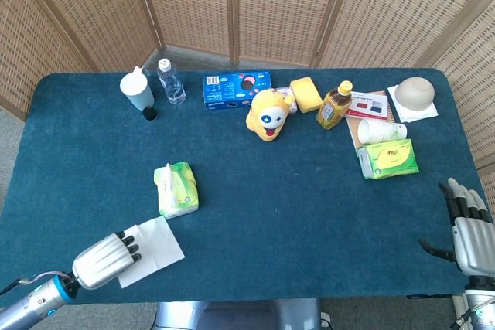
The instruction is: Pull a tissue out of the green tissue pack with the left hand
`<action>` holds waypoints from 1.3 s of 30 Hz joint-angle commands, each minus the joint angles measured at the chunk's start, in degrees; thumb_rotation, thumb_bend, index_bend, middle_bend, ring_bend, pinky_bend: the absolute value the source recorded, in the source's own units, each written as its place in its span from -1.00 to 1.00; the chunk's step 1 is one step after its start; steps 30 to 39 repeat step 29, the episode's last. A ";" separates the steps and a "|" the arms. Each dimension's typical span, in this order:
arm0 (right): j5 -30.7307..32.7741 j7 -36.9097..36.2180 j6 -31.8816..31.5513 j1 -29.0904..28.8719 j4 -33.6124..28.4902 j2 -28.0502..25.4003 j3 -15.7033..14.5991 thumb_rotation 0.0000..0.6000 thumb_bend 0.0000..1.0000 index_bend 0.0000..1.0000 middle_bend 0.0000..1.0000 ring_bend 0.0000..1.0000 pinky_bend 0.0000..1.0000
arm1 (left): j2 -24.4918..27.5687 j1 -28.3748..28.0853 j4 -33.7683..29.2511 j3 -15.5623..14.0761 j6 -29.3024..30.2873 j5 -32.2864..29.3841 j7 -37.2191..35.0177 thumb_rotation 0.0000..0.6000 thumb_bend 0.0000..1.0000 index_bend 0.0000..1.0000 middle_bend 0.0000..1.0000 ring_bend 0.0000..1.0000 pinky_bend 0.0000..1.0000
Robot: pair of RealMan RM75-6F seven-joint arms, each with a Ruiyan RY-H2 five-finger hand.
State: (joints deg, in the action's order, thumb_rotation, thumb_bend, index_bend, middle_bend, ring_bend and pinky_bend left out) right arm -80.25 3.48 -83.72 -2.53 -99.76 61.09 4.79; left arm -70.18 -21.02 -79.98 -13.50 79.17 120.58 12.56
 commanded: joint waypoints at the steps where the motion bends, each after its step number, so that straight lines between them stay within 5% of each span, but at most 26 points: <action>1: -0.02 0.01 0.04 -0.02 -0.05 -0.02 -0.02 0.97 -1.00 -1.00 -1.00 -1.00 -1.00 | -0.81 2.16 5.00 -2.25 2.24 -0.56 -4.49 1.00 -0.36 0.42 0.26 0.06 0.49; 5: -0.03 0.27 0.09 -0.02 -0.14 0.03 -0.10 0.97 -1.00 -1.00 -1.00 -1.00 -1.00 | 0.83 3.06 6.06 -3.53 2.69 -3.50 -11.45 1.00 -0.59 -0.54 -0.80 -0.82 -0.17; 9: -0.20 1.06 0.12 -0.03 -0.36 0.24 -0.32 0.97 -1.00 -1.00 -1.00 -1.00 -1.00 | 4.40 4.12 2.04 -2.86 2.28 -7.41 -10.60 1.00 -0.99 -0.99 -1.00 -1.00 -0.61; 24: -0.49 2.14 -0.49 0.06 -0.04 0.74 -0.31 0.98 -1.00 -1.00 -1.00 -1.00 -1.00 | 13.96 11.16 -20.34 6.34 12.19 -24.89 -8.79 1.00 -1.00 -0.90 -1.00 -1.00 -0.70; 29: -0.42 1.83 -0.61 0.16 -0.04 0.60 -0.25 0.98 -1.00 -1.00 -1.00 -1.00 -1.00 | 15.63 12.52 -22.43 8.51 12.85 -29.60 -10.28 1.00 -1.00 -0.90 -1.00 -1.00 -0.70; 39: -0.42 1.83 -0.61 0.16 -0.04 0.60 -0.25 0.98 -1.00 -1.00 -1.00 -1.00 -1.00 | 15.63 12.52 -22.43 8.51 12.85 -29.60 -10.28 1.00 -1.00 -0.90 -1.00 -1.00 -0.70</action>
